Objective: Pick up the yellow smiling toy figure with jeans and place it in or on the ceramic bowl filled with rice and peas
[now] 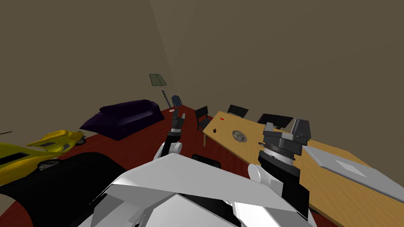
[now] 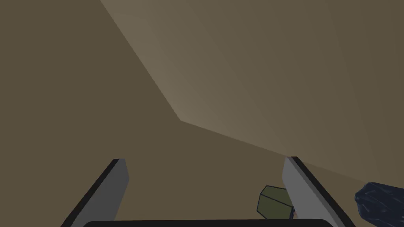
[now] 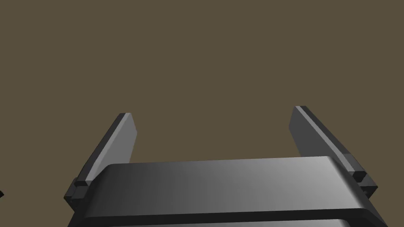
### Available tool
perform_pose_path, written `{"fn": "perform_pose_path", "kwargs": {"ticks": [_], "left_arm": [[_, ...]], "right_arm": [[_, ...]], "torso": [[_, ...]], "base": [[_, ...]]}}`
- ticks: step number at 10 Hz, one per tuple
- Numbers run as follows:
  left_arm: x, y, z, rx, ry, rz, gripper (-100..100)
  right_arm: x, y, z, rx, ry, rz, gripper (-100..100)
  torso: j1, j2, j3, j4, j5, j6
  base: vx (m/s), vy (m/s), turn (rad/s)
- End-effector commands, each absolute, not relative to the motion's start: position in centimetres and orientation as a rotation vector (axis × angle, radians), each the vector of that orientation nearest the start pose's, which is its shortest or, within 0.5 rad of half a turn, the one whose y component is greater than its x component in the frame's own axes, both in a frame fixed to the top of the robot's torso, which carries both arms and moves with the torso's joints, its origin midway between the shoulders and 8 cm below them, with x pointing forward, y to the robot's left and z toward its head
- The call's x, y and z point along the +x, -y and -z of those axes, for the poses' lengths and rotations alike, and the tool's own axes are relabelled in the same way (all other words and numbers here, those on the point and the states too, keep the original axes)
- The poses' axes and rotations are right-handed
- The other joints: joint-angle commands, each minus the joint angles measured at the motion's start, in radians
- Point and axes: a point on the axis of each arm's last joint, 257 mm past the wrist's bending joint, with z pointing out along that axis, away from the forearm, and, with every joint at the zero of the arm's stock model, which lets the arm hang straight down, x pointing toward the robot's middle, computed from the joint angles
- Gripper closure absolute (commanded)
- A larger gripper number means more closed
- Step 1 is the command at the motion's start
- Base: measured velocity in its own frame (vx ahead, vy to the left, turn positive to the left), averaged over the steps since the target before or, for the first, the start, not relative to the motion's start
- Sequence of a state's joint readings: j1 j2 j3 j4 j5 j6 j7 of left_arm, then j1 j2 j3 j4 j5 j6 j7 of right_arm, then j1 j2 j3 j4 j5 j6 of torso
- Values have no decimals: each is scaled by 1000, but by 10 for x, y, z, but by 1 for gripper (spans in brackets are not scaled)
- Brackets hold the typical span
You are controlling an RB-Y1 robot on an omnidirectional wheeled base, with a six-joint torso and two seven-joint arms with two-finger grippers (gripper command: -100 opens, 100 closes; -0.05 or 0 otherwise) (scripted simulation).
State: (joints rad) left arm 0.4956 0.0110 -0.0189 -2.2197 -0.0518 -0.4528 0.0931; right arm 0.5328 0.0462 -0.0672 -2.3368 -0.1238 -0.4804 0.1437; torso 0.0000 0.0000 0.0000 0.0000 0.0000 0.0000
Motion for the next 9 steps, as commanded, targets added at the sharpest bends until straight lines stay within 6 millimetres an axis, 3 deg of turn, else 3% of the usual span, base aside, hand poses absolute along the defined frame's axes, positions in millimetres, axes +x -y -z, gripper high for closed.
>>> {"fn": "perform_pose_path", "kwargs": {"ticks": [1,4,8,9], "left_arm": [[365,-270,11,-744,-698,1350,0],[365,-270,11,-744,-698,1350,0],[365,-270,11,-744,-698,1350,0],[365,-270,11,-744,-698,1350,0]], "right_arm": [[334,315,-27,678,-595,-1148,-100],[356,303,-4,652,-725,-1094,-100],[392,287,49,607,-947,-963,-100],[393,288,51,611,-952,-962,-100]], "torso": [[0,0,0,0,0,0],[-2,2,1,0,0,0],[-3,3,2,1,-1,0],[-4,4,2,1,-1,0]], "base": [[-23,-19,27],[-40,-29,34],[-54,-43,58],[-34,-37,20]]}}
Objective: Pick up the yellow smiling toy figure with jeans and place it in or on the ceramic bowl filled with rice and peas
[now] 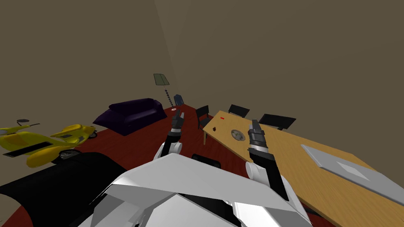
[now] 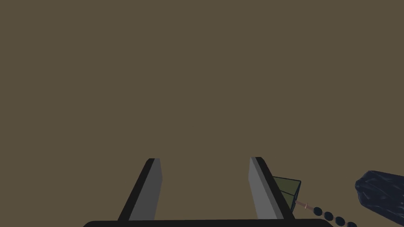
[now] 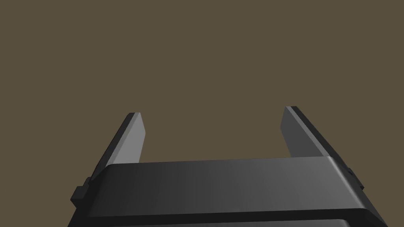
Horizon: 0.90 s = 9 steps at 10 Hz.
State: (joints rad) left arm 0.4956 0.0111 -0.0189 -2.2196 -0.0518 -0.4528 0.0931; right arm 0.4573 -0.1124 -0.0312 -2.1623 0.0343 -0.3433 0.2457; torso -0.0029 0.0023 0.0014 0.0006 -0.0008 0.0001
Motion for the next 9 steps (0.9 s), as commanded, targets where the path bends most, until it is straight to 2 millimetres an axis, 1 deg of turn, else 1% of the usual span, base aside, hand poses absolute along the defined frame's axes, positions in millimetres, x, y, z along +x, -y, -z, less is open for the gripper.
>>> {"fn": "perform_pose_path", "kwargs": {"ticks": [1,2,3,5,6,7,8,9], "left_arm": [[365,-270,11,-744,-698,1350,0],[365,-270,11,-744,-698,1350,0],[365,-270,11,-744,-698,1350,0],[365,-270,11,-744,-698,1350,0],[365,-270,11,-744,-698,1350,0],[365,-270,11,-744,-698,1350,0],[365,-270,11,-744,-698,1350,0],[365,-270,11,-744,-698,1350,0]], "right_arm": [[402,284,68,598,-1015,-919,-100],[411,280,82,575,-1071,-876,-100],[412,281,87,582,-1079,-873,-100],[427,274,121,536,-1203,-775,-100],[428,275,126,543,-1212,-772,-100],[435,273,147,518,-1279,-717,-100],[435,273,147,518,-1279,-717,-100],[441,272,169,490,-1346,-660,-100]], "torso": [[0,0,0,0,0,0],[1,-1,0,0,0,0],[0,0,0,0,0,0],[1,-1,0,0,0,0],[1,0,0,0,0,0],[1,-1,0,0,0,0],[1,-1,-1,0,0,0],[1,-2,-1,0,0,0]], "base": [[-26,-24,49],[-41,-32,80],[-34,-23,35],[-37,-23,80],[-28,-20,38],[-25,-18,73],[-17,-18,37],[-16,-18,65]]}}
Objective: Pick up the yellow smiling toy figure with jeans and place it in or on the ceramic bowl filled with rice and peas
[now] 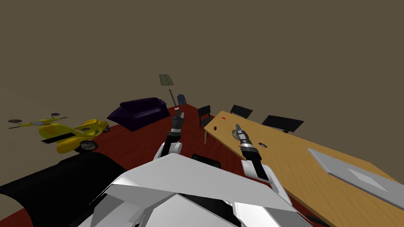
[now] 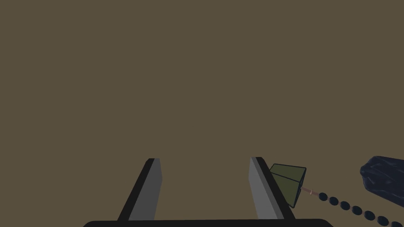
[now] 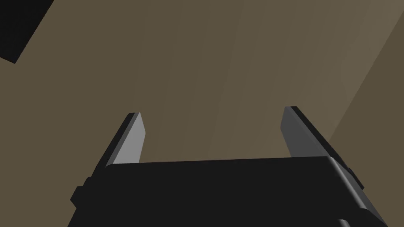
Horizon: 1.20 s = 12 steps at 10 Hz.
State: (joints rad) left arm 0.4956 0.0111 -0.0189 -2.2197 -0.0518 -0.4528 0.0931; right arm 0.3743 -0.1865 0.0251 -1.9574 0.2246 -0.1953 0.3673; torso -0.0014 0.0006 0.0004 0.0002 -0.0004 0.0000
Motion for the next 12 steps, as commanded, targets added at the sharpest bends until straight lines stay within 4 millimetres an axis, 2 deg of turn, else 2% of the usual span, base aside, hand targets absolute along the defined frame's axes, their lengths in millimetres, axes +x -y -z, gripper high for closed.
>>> {"fn": "perform_pose_path", "kwargs": {"ticks": [1,2,4,5,7,8,9,10,11,12], "left_arm": [[365,-270,11,-744,-698,1350,0],[365,-270,11,-744,-698,1350,0],[365,-270,11,-744,-698,1350,0],[365,-270,11,-744,-698,1350,0],[365,-270,11,-744,-698,1350,0],[365,-270,11,-744,-698,1350,0],[365,-270,11,-744,-698,1350,0],[365,-270,11,-744,-698,1350,0],[365,-270,11,-744,-698,1350,0],[365,-270,11,-744,-698,1350,0]], "right_arm": [[447,269,184,455,-1400,-607,-100],[447,270,191,459,-1413,-601,-100],[454,270,233,393,-1537,-485,-100],[454,270,235,387,-1542,-478,-100],[457,272,274,310,-1655,-362,-100],[456,272,278,302,-1664,-350,-100],[456,275,299,255,-1722,-286,-100],[456,276,314,206,-1766,-228,-100],[455,278,319,205,-1776,-221,-100],[453,282,339,153,-1828,-156,-100]], "torso": [[0,0,0,0,0,0],[0,0,0,0,0,0],[1,0,0,0,0,0],[1,0,0,0,0,0],[1,-1,-1,0,0,0],[1,-2,-1,0,0,0],[1,-2,-1,0,0,0],[1,-2,-1,0,0,0],[2,-3,-1,-1,0,0],[1,-3,-1,-1,0,0]], "base": [[-24,-19,125],[-18,-15,61],[-13,-8,111],[-6,-7,49],[2,-1,116],[8,-2,61],[10,2,78],[24,6,154],[20,3,69],[20,7,89]]}}
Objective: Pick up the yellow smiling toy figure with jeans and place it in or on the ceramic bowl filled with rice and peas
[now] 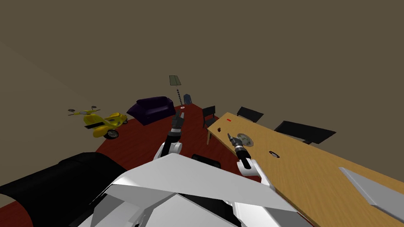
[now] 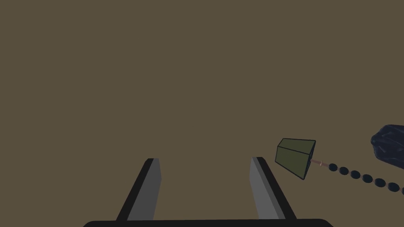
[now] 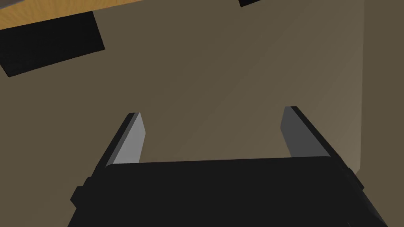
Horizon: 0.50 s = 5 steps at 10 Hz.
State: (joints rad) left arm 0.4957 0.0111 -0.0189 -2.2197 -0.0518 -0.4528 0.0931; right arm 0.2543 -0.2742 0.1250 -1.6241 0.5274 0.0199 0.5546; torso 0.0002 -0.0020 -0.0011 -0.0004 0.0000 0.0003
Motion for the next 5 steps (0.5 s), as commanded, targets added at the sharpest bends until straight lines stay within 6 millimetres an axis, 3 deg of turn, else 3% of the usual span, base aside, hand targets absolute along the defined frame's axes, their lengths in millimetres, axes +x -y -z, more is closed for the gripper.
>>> {"fn": "perform_pose_path", "kwargs": {"ticks": [1,2,4,5], "left_arm": [[365,-270,11,-744,-698,1350,0],[365,-270,11,-744,-698,1350,0],[365,-270,11,-744,-698,1350,0],[365,-270,11,-744,-698,1350,0]], "right_arm": [[449,286,357,99,-1876,-93,-100],[449,286,357,99,-1876,-93,-100],[441,297,390,-12,-1959,30,-100],[441,297,391,-13,-1961,32,-100]], "torso": [[0,0,0,0,0,0],[0,-1,0,0,0,0],[0,-1,0,0,0,0],[0,-2,-1,0,0,0]], "base": [[37,12,166],[32,6,67],[42,10,129],[46,11,63]]}}
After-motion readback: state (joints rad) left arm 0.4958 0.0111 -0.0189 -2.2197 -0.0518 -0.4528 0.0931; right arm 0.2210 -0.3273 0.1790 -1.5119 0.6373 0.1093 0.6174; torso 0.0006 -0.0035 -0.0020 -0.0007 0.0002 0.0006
